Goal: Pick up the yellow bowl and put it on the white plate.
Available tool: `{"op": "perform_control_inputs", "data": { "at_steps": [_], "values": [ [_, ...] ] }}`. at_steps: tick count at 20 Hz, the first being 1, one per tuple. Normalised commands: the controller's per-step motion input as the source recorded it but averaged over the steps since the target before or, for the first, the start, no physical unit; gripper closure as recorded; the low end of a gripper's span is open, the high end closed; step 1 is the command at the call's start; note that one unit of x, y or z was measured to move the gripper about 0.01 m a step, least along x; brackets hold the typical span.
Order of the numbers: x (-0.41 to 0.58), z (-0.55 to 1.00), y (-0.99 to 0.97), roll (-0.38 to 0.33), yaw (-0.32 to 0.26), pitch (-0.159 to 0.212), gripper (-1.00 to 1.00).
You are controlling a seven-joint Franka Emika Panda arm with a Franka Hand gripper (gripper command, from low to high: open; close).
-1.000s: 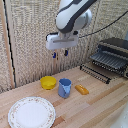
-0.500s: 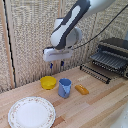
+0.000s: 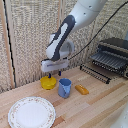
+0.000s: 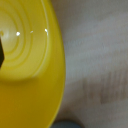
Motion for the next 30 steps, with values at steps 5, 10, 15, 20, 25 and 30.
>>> {"op": "perform_control_inputs", "data": {
  "at_steps": [5, 10, 15, 20, 25, 30],
  "values": [
    [0.195, -0.19, 0.07, -0.076, 0.065, 0.041, 1.0],
    [0.002, -0.02, 0.04, -0.017, 0.009, 0.007, 1.0],
    [0.0, 0.0, 0.0, -0.001, 0.0, -0.003, 1.0],
    [-0.036, 0.05, 0.02, -0.003, 0.0, -0.035, 1.0],
    [-0.115, 0.04, 0.06, -0.001, 0.0, 0.013, 1.0],
    [-0.143, 0.2, 0.0, 0.044, 0.019, 0.108, 1.0]
  ]
}}
